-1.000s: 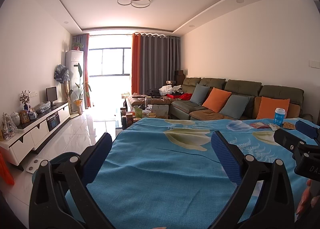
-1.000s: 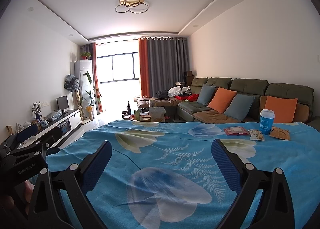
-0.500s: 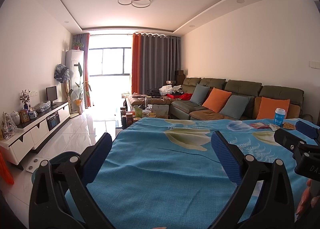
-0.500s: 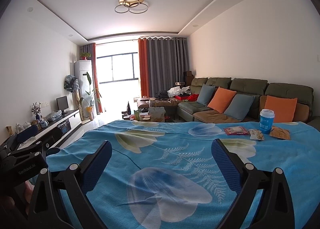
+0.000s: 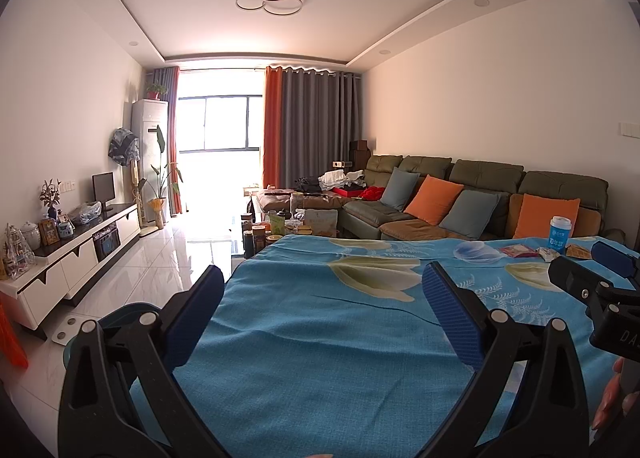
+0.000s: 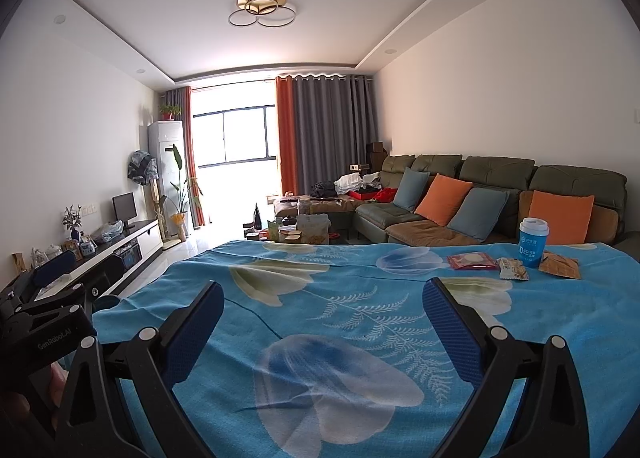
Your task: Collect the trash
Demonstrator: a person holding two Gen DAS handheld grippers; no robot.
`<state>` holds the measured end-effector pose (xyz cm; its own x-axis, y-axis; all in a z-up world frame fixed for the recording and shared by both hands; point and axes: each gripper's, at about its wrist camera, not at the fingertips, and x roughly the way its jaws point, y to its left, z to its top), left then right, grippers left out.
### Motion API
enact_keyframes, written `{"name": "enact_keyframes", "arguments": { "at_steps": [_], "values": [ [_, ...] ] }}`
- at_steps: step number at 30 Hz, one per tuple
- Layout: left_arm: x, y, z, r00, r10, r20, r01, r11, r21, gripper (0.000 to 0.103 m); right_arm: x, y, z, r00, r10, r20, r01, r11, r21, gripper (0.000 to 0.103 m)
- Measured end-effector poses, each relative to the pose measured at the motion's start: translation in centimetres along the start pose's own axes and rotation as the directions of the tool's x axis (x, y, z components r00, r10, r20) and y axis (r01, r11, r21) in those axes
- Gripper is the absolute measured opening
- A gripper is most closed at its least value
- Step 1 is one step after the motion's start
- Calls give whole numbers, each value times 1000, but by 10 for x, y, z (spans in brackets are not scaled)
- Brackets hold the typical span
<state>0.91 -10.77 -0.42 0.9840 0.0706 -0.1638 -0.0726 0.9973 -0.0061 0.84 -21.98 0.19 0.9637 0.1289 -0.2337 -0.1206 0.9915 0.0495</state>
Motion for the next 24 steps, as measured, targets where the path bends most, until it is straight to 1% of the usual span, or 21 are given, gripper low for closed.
{"name": "enact_keyframes", "arguments": {
  "at_steps": [24],
  "values": [
    [0,-1,1,1000,-1,-3,1,1000,-1,97,0,1,-3,1000,-2,-3,2,1000,4,96]
  ]
}}
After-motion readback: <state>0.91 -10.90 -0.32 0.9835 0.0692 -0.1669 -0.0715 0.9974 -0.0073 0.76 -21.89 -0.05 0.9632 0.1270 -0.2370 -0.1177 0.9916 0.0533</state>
